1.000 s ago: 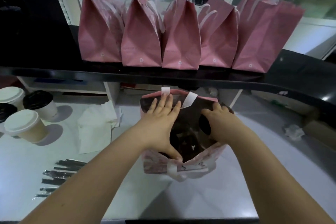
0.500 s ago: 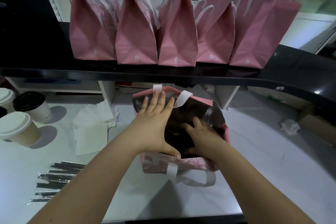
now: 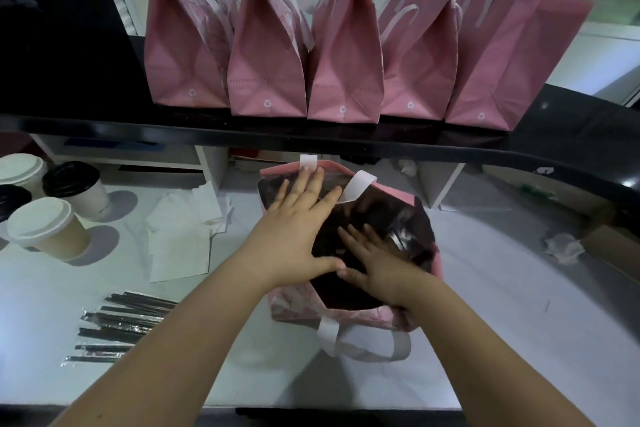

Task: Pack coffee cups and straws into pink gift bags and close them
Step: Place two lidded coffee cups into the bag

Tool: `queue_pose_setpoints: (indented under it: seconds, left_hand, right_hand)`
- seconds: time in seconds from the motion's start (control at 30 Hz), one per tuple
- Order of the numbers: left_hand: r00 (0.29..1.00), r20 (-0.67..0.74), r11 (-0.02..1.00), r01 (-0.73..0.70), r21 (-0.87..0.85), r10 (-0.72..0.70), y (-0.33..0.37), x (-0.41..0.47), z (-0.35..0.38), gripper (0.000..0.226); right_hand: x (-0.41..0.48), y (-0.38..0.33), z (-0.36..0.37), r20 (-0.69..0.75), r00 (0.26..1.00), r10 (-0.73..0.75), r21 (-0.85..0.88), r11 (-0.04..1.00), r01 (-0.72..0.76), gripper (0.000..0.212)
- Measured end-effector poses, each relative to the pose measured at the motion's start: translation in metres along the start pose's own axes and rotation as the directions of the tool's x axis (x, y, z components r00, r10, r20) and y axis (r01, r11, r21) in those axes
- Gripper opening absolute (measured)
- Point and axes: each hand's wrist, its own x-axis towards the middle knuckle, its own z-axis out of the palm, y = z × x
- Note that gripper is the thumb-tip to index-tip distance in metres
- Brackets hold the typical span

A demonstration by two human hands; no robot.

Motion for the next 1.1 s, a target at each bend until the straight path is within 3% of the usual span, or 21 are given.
queue_pose_setpoints:
  seconds: [0.07, 0.2, 0.27, 0.37, 0.53, 0.73, 0.93, 1.1]
  left_hand:
    - [0.997, -0.073, 0.999, 0.024, -0.041, -0.027, -0.001, 0.002, -0.007, 0.084]
    - [0.959, -0.254, 0.991, 0.111, -0.08, -0.128, -0.004, 0.003, -0.023, 0.042]
    - [0.93, -0.327, 0.985, 0.152, -0.077, -0.169, -0.01, 0.002, -0.031, 0.035]
    - [0.884, -0.409, 0.973, 0.217, -0.074, -0.228, -0.028, -0.005, -0.043, 0.037]
    - [0.855, -0.414, 0.945, 0.325, -0.042, -0.312, -0.077, -0.036, -0.052, 0.033]
    - [0.865, -0.267, 0.902, 0.429, -0.048, -0.426, -0.164, -0.105, -0.043, 0.033]
    - [0.847, -0.124, 0.856, 0.515, -0.05, -0.517, -0.246, -0.176, -0.019, 0.036]
    - [0.84, 0.002, 0.837, 0.541, -0.083, -0.543, -0.285, -0.217, 0.015, 0.036]
  right_hand:
    - [-0.004, -0.011, -0.028, -0.107, 0.994, -0.018, 0.07, 0.997, 0.025, 0.063]
    - [-0.015, -0.037, -0.064, -0.407, 0.911, -0.06, -0.003, 0.998, 0.065, 0.029]
    - [-0.02, -0.051, -0.074, -0.527, 0.846, -0.083, 0.033, 0.992, 0.118, 0.018]
    - [-0.017, -0.079, -0.084, -0.588, 0.792, -0.162, 0.012, 0.978, 0.208, 0.015]
    - [0.011, -0.138, -0.084, -0.555, 0.79, -0.261, -0.055, 0.959, 0.279, 0.023]
    - [0.057, -0.223, -0.043, -0.465, 0.827, -0.316, -0.11, 0.947, 0.3, 0.031]
    - [0.116, -0.291, 0.028, -0.338, 0.904, -0.261, -0.036, 0.964, 0.264, 0.03]
    - [0.147, -0.299, 0.107, -0.208, 0.971, -0.121, 0.093, 0.985, 0.142, 0.026]
